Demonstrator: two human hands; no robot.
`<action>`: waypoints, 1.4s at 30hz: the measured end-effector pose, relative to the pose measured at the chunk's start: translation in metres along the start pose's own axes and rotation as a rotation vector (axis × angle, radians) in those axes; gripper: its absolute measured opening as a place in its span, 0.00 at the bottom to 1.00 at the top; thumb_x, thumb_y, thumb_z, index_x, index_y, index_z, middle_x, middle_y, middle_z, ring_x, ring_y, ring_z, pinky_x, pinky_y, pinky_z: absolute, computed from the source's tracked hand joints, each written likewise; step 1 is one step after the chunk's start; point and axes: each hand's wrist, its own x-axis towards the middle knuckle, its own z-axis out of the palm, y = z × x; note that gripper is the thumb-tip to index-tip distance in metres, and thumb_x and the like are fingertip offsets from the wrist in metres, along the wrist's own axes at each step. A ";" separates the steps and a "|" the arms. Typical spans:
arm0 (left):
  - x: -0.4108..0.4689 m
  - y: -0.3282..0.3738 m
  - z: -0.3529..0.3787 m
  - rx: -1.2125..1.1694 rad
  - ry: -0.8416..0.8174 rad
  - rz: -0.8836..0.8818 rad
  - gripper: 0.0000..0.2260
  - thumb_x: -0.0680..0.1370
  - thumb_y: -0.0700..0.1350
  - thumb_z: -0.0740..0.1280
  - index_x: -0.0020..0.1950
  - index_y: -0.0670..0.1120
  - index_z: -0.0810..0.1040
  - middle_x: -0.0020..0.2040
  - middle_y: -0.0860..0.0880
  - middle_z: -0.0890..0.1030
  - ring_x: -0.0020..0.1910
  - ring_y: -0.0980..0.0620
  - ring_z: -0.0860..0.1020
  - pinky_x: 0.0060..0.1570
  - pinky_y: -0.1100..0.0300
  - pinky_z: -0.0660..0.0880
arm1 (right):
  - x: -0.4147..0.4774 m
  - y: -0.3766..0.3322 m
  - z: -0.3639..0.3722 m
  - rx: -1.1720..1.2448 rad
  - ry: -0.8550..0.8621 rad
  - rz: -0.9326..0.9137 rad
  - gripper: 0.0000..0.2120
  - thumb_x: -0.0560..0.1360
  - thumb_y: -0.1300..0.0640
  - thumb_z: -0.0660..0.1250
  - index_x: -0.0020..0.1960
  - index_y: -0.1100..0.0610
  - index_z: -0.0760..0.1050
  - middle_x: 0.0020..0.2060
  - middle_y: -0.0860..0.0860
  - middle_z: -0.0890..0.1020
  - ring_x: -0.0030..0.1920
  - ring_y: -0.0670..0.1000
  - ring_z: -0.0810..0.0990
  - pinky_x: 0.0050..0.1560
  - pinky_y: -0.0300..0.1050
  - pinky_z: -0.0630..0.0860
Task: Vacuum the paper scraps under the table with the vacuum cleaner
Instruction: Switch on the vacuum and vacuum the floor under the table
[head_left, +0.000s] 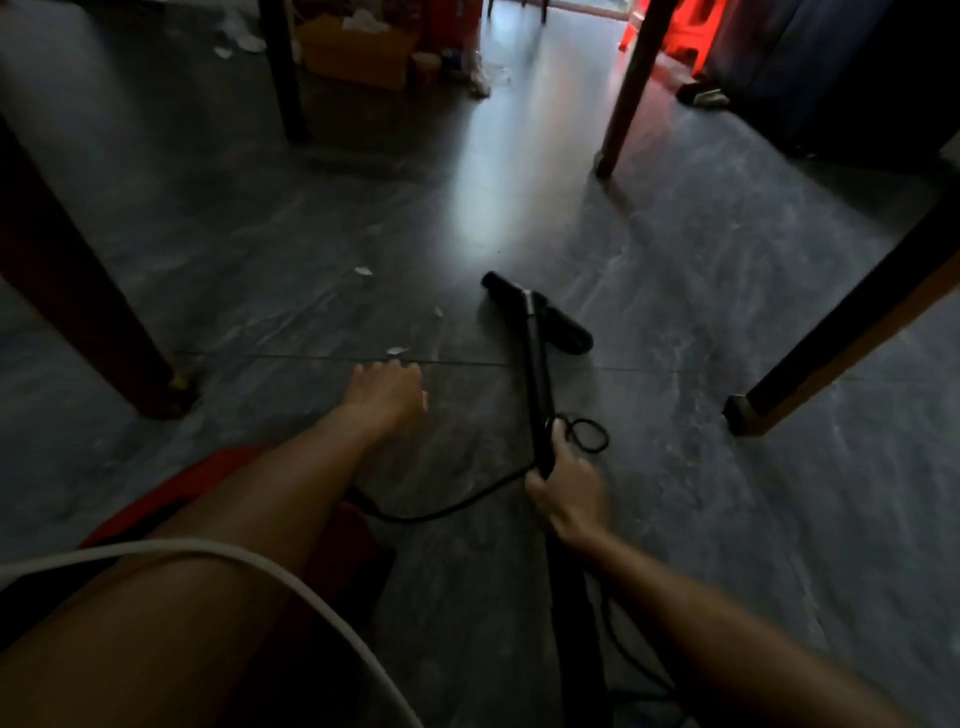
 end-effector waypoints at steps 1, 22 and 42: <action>-0.003 -0.011 -0.001 0.003 0.012 -0.022 0.17 0.80 0.51 0.57 0.64 0.43 0.72 0.65 0.40 0.74 0.64 0.40 0.73 0.64 0.47 0.67 | 0.011 -0.011 -0.002 0.002 0.000 -0.022 0.36 0.76 0.48 0.62 0.78 0.45 0.46 0.55 0.61 0.78 0.51 0.60 0.79 0.43 0.44 0.71; -0.008 -0.070 0.023 -0.019 0.020 -0.262 0.22 0.80 0.54 0.55 0.68 0.42 0.69 0.67 0.39 0.73 0.66 0.41 0.72 0.66 0.48 0.68 | 0.020 -0.063 0.058 -0.014 -0.258 -0.352 0.36 0.77 0.49 0.61 0.77 0.38 0.43 0.55 0.58 0.75 0.51 0.58 0.79 0.51 0.49 0.77; -0.026 -0.057 0.000 -0.023 -0.085 -0.117 0.20 0.80 0.55 0.54 0.64 0.44 0.72 0.65 0.41 0.75 0.62 0.42 0.75 0.61 0.50 0.72 | -0.053 -0.004 0.035 -0.162 -0.278 -0.328 0.39 0.75 0.50 0.61 0.76 0.35 0.40 0.57 0.56 0.74 0.53 0.57 0.80 0.51 0.48 0.77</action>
